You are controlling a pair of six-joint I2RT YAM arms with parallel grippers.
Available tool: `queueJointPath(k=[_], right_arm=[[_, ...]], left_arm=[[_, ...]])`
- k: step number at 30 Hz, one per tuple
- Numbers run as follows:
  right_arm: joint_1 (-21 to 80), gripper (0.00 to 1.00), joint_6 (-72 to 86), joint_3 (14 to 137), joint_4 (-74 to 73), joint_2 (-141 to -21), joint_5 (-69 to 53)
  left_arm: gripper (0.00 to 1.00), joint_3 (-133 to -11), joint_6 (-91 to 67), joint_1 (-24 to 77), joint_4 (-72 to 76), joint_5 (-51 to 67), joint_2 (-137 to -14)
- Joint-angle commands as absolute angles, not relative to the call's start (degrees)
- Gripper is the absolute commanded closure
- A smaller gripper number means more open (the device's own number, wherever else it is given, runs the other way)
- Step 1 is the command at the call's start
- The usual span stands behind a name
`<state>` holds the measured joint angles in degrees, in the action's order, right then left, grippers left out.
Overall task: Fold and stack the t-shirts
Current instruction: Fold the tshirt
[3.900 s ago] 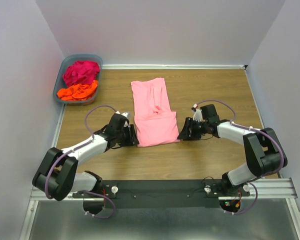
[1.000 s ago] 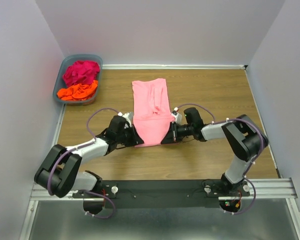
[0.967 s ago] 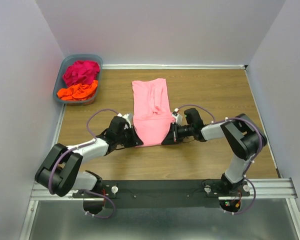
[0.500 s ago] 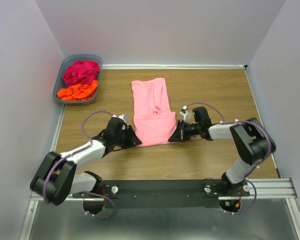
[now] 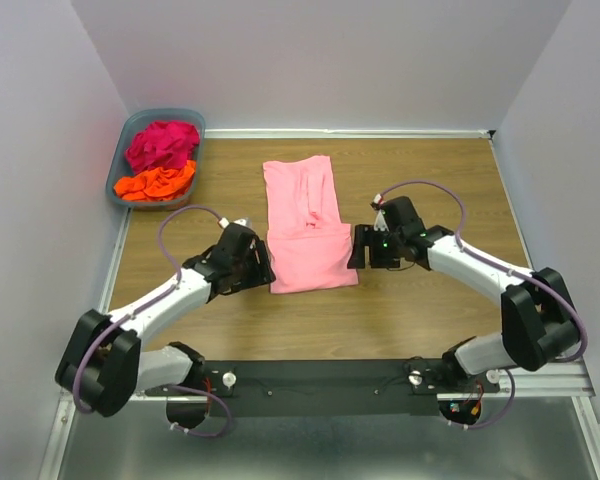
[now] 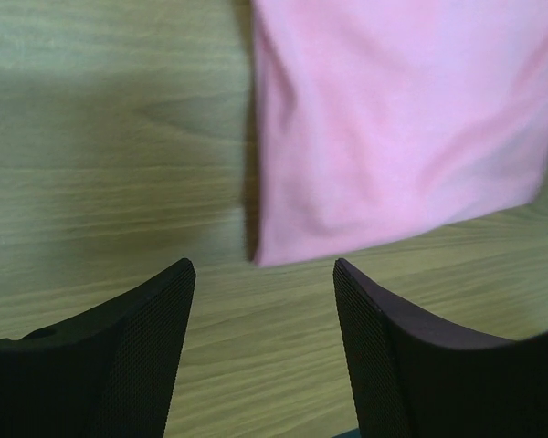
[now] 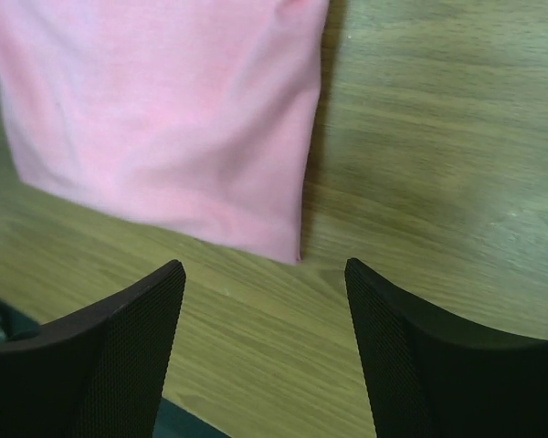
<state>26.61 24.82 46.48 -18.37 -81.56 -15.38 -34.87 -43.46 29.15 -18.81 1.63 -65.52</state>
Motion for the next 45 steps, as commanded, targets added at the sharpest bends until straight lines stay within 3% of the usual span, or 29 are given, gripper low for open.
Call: queueJointPath(k=[1, 5, 9, 26, 33, 42, 44, 45], right_arm=[[29.79, 0.21, 24.87, 51.68, -29.79, -83.84, -0.36], [31.37, 0.21, 26.45, 52.82, -30.15, -85.34, 2.1], [33.39, 0.22, 27.16, 53.79, -30.24, -88.06, 2.81], [37.35, 0.24, 29.0, 58.18, -31.11, -95.18, 6.94], [38.67, 0.28, 30.41, 58.36, -31.64, -97.55, 8.09], [40.52, 0.46, 33.75, 54.85, -32.43, -101.86, 8.53], [41.04, 0.53, 34.45, 53.44, -32.26, -102.13, 9.31], [41.22, 0.62, 34.54, 52.92, -32.34, -102.22, 9.58]], left_arm=[[0.29, -37.7, -41.04, 31.64, -23.12, -5.0, -70.65], [0.32, -40.42, -40.78, 33.48, -22.59, -6.33, -75.23], [0.54, -42.0, -40.34, 34.36, -21.36, -6.85, -79.44], [0.51, -42.71, -40.78, 39.2, -22.15, -9.84, -87.1], [0.57, -43.68, -42.1, 43.24, -24.43, -10.37, -90.87], [0.79, -44.03, -41.93, 44.3, -26.81, -11.86, -91.41], [0.84, -43.86, -41.92, 44.3, -26.98, -11.78, -91.41], [0.88, -43.68, -41.84, 44.3, -26.98, -11.52, -91.23]])
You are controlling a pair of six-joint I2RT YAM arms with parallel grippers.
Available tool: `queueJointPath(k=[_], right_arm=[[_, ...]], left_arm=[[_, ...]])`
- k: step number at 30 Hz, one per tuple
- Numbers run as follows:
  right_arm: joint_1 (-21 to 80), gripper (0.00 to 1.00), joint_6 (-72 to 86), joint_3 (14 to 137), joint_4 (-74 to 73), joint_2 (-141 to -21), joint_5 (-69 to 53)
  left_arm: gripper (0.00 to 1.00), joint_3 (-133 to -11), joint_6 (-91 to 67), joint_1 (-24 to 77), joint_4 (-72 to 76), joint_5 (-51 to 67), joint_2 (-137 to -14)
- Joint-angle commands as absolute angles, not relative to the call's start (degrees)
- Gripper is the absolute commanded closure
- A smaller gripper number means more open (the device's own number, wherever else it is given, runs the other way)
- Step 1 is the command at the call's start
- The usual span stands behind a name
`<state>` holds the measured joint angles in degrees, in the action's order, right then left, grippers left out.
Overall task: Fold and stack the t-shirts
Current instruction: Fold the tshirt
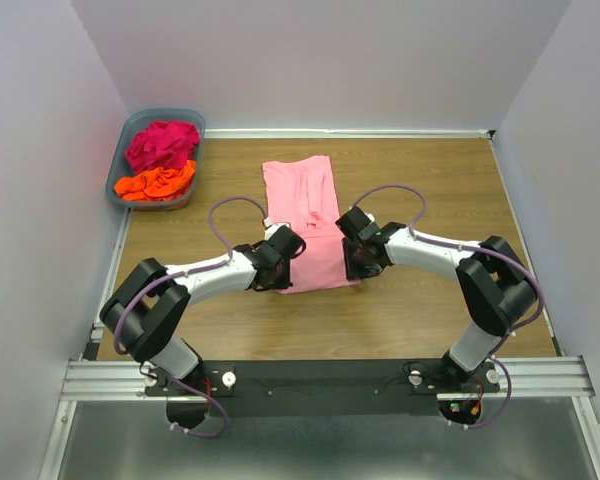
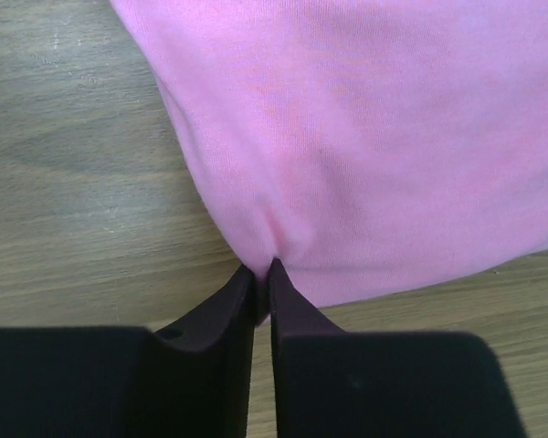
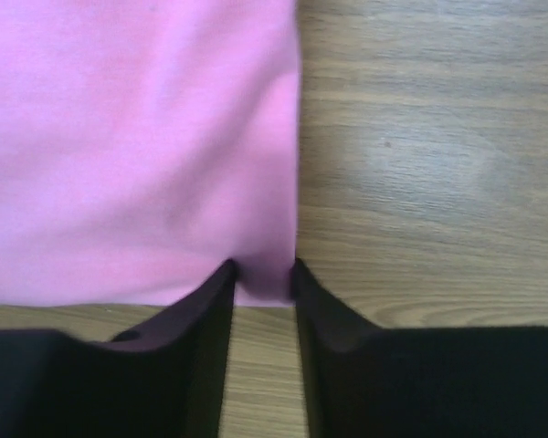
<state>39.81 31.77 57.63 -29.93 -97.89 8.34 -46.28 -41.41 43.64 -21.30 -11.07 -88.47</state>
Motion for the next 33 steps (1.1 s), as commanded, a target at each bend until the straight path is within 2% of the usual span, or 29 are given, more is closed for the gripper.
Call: queueJointPath(k=[1, 6, 13, 18, 24, 28, 33], right_arm=[[41.22, 0.66, 34.63, 52.13, -32.34, -102.3, 9.67], [41.22, 0.99, 33.4, 51.68, -33.57, -100.73, 9.76], [41.31, 0.99, 32.0, 48.96, -44.98, -90.8, 1.94], [41.92, 0.99, 30.32, 49.74, -61.94, -81.84, -3.25], [41.92, 0.99, 28.65, 59.13, -76.37, -77.7, -2.75], [41.75, 0.99, 25.76, 70.2, -79.53, -83.9, 4.12], [40.08, 0.99, 21.45, 86.73, -78.31, -93.41, 9.22]], left_arm=[[0.88, -43.68, -41.66, 44.3, -26.98, -11.34, -91.14], [0.94, -44.64, -40.52, 44.3, -29.69, -10.2, -89.31], [0.95, -45.09, -37.36, 48.33, -39.62, 2.08, -81.92], [0.95, -46.58, -38.93, 55.97, -47.72, 10.0, -76.66], [0.95, -46.67, -43.33, 58.8, -49.22, 19.6, -67.26], [0.95, -48.42, -39.39, 52.93, -49.4, 19.51, -67.32], [0.95, -53.25, -30.95, 39.06, -47.38, 16.36, -69.78]])
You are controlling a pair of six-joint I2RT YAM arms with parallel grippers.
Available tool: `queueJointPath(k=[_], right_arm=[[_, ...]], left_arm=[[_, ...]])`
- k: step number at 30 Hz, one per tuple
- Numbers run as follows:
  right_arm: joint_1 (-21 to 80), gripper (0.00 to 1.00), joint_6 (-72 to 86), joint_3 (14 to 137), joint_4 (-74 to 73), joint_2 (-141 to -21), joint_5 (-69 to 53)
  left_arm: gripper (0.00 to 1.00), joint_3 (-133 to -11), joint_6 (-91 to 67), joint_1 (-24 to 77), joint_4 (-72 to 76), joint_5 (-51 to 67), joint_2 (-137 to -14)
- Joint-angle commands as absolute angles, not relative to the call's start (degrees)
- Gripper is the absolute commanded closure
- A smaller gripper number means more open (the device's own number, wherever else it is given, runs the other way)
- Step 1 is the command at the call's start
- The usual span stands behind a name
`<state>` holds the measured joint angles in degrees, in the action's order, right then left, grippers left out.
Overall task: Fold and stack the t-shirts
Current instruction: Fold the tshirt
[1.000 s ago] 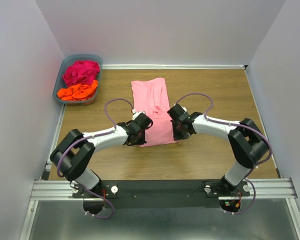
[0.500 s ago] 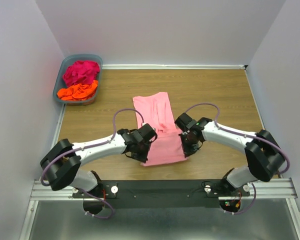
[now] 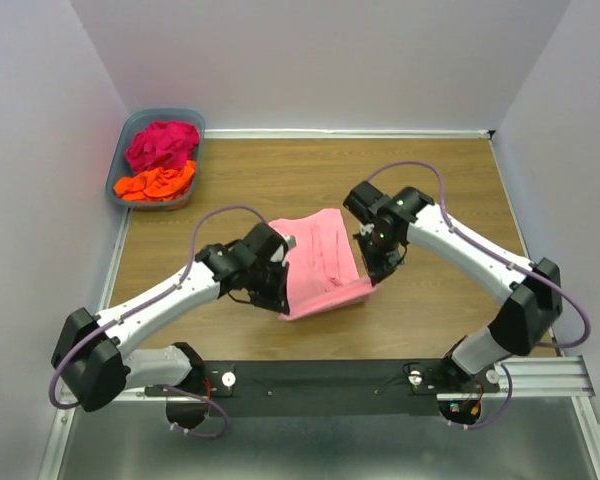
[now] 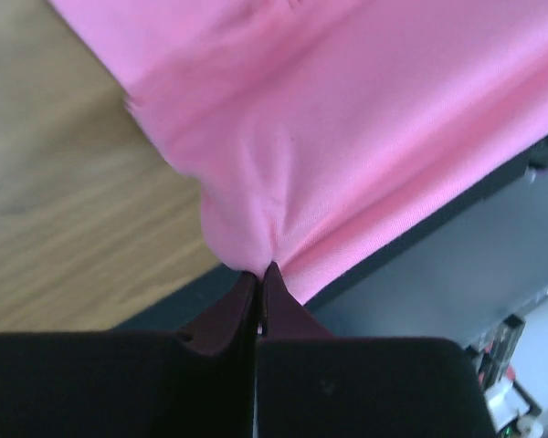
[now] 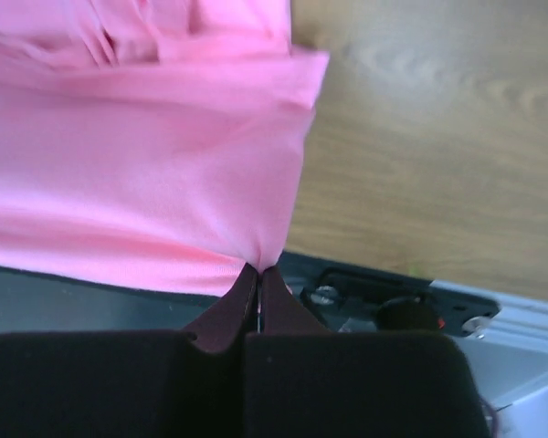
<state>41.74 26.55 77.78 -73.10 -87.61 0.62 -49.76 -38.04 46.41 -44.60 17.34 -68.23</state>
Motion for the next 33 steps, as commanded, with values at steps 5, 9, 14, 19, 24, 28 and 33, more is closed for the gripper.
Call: queueJointPath(k=[5, 9, 14, 19, 24, 28, 33], right_arm=[[37.88, 0.99, 17.06, 95.87, -75.41, -100.81, 7.56], [36.39, 0.99, 14.77, 101.5, -73.92, -107.64, 6.68], [34.37, 0.99, 13.63, 107.91, -71.64, -112.23, 6.24], [32.96, 0.99, 12.4, 111.09, -70.76, -116.53, 5.89], [31.47, 0.99, 11.78, 112.06, -68.56, -119.18, 5.89], [30.59, 0.99, 11.43, 112.24, -66.1, -121.72, 5.63], [29.88, 0.99, 11.69, 110.57, -62.41, -124.36, 5.1]], left_arm=[[0.95, -55.46, -26.02, 32.18, -42.9, 17.48, -74.7], [0.95, -58.44, -24.35, 28.66, -39.82, 17.14, -78.82], [0.95, -61.52, -22.59, 25.32, -37.01, 17.14, -83.05], [0.95, -62.75, -20.92, 22.85, -34.28, 16.79, -87.18], [0.95, -62.14, -20.39, 21.19, -31.48, 16.09, -90.08], [0.94, -62.05, -20.57, 20.48, -28.75, 15.56, -92.37], [0.91, -62.14, -21.36, 20.22, -25.5, 13.8, -95.53]])
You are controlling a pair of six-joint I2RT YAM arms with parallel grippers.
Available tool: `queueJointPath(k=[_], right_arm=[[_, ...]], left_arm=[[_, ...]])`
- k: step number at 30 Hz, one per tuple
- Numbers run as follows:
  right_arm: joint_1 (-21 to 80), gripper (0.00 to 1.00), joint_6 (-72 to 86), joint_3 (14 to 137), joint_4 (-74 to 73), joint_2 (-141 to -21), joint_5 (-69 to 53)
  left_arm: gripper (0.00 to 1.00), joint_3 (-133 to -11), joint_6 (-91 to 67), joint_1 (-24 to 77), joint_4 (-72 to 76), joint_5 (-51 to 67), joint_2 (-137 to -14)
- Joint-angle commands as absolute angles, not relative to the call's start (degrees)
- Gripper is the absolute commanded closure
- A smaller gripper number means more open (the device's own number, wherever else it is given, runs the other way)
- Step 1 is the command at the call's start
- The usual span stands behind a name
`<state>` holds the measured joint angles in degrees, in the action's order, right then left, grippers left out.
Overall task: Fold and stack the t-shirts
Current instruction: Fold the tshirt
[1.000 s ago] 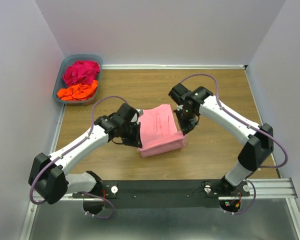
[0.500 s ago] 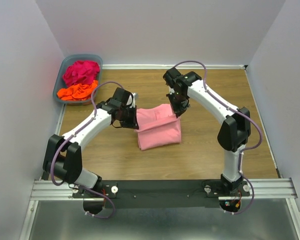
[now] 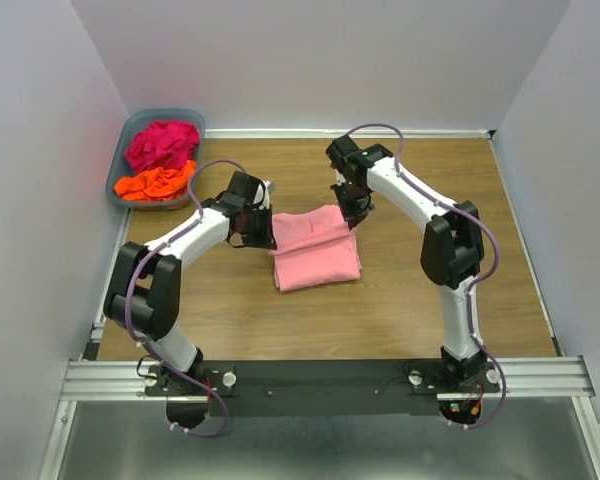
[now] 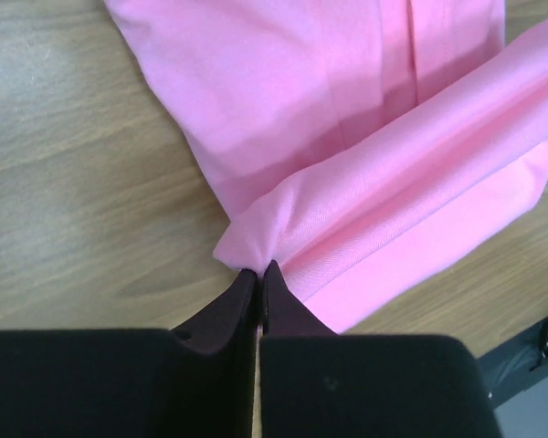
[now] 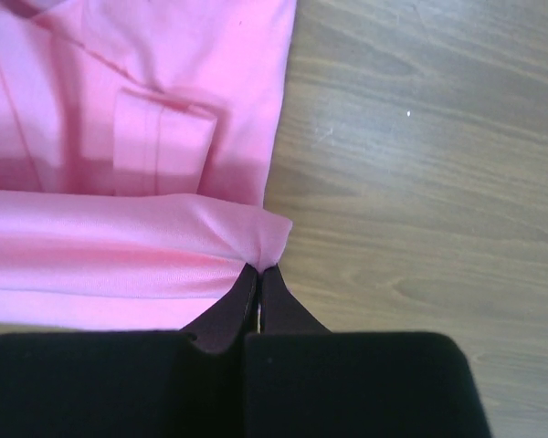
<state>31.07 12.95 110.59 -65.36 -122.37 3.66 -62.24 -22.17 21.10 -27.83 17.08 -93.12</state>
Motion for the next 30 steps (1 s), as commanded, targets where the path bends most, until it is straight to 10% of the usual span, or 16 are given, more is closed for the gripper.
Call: queueJointPath(k=[1, 8, 10, 15, 21, 30], right_arm=[[29.8, 0.99, 11.86, 110.31, -62.05, -124.54, 5.45], [28.92, 0.97, 12.92, 107.05, -58.36, -124.98, 6.06], [28.92, 0.77, 13.18, 106.35, -57.84, -124.72, 6.59], [28.92, 0.47, 14.5, 105.38, -56.61, -119.9, 7.47], [30.58, 0.46, 14.33, 95.91, -47.47, -106.73, 0.56], [35.51, 0.62, 17.58, 76.82, -29.27, -97.65, -14.5]], left_arm=[[0.91, -62.14, -21.53, 20.3, -25.05, 13.54, -95.71], [0.89, -62.84, -22.06, 20.21, -23.99, 10.73, -96.85], [0.88, -62.41, -22.5, 20.21, -23.82, 10.46, -96.86], [0.42, -62.31, -23.81, 20.3, -23.38, 8.35, -92.66], [0.31, -60.47, -26.63, 21.09, -23.2, 4.93, -81.68], [0.43, -45.79, -32.17, 27.07, -17.49, 3.52, -71.02]])
